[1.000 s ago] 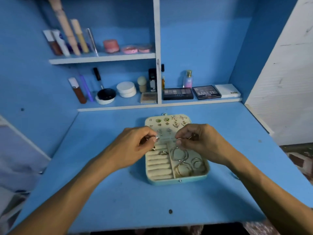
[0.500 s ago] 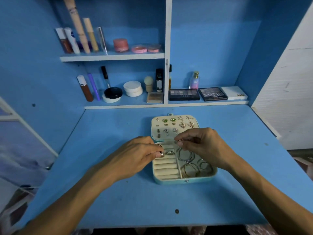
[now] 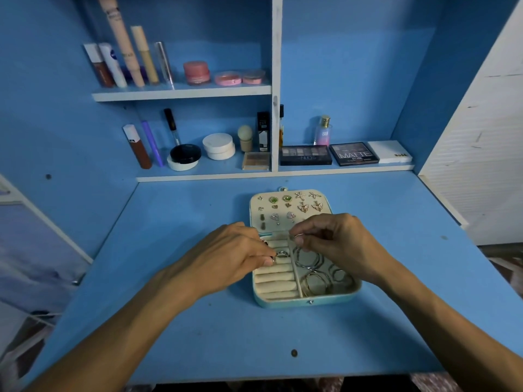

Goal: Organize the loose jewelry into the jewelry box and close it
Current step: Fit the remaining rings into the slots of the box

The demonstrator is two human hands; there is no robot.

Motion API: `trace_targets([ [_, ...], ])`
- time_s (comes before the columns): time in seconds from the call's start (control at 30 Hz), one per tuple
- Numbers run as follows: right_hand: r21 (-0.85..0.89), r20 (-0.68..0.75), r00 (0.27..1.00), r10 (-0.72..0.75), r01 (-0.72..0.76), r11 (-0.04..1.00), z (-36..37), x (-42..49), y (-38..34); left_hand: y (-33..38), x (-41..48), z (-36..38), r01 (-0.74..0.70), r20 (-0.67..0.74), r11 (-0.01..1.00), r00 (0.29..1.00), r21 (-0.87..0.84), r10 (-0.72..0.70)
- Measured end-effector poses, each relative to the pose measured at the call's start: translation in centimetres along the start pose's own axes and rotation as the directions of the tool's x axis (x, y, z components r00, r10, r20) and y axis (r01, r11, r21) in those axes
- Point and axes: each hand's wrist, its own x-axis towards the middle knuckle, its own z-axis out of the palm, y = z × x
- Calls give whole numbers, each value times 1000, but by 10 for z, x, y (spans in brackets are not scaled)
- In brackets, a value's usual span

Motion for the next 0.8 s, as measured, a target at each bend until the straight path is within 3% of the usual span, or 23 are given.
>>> trace_targets([
  [0.33, 51, 11, 1000, 8, -9, 999, 1, -2, -1, 1, -1, 0, -33, -81, 999, 996, -25, 31],
  [0.57, -56, 12, 998, -61, 62, 997, 3, -4, 0, 2, 6, -1, -10, -24, 1000, 1000, -24, 10],
  [0.8, -59, 144, 986, -83, 92, 994, 2, -9, -4, -1, 2, 1, 4, -33, 1000, 999, -29, -5],
])
